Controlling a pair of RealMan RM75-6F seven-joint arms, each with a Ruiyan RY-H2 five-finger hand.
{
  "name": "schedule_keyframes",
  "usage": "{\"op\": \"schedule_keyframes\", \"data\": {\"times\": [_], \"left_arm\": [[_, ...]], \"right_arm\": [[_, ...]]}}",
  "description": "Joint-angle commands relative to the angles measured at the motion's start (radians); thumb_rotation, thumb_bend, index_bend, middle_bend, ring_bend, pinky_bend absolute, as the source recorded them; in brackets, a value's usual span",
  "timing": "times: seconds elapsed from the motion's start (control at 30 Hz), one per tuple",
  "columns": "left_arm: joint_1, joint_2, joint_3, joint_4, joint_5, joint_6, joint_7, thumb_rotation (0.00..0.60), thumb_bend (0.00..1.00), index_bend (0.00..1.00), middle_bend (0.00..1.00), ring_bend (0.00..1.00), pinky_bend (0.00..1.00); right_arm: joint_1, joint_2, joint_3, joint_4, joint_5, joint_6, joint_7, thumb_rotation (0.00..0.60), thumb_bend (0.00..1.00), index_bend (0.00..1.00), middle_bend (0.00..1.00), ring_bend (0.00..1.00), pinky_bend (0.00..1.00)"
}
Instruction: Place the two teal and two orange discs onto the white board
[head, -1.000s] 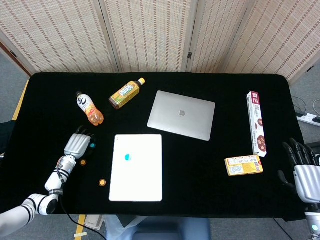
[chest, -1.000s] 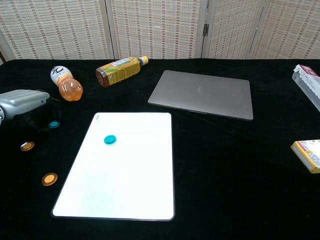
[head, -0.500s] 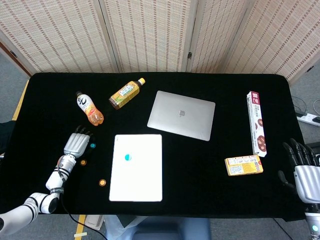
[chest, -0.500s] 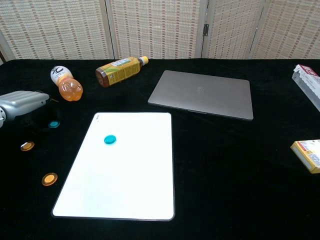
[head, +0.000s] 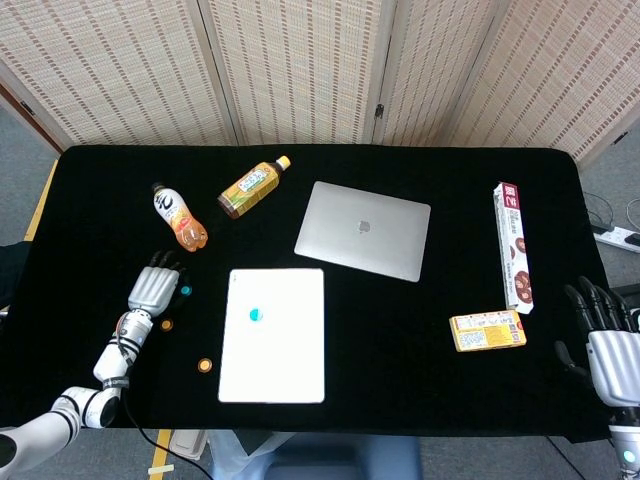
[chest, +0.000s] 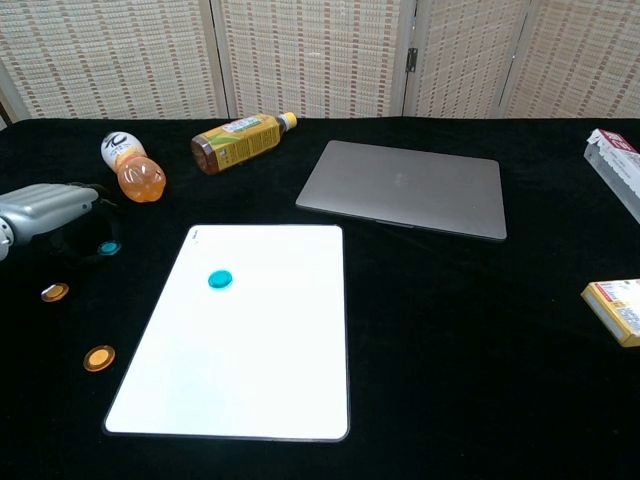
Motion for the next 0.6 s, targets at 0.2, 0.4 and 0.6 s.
{"op": "schedule_keyframes", "data": {"times": [0.2, 0.4, 0.6], "left_arm": [[0.003, -0.012, 0.0, 0.023, 0.011, 0.007, -0.022, 0.6, 0.4, 0.54, 0.26, 0.07, 0.0], [0.017, 0.02, 0.003, -0.024, 0.03, 0.042, -0.033, 0.6, 0.4, 0.55, 0.27, 0.12, 0.0], [0.037, 0.1, 0.001, -0.167, 0.053, 0.102, -0.025, 0.6, 0.4, 0.54, 0.28, 0.14, 0.0]], "right_arm": [[-0.001, 0.001, -0.001, -0.003, -0.001, 0.002, -0.002, 0.6, 0.43, 0.0, 0.0, 0.0, 0.0], [0.0, 0.001, -0.001, -0.006, -0.007, 0.004, -0.006, 0.6, 0.43, 0.0, 0.0, 0.0, 0.0], [0.002, 0.0, -0.001, -0.005, -0.013, 0.003, -0.006, 0.6, 0.43, 0.0, 0.0, 0.0, 0.0]]}}
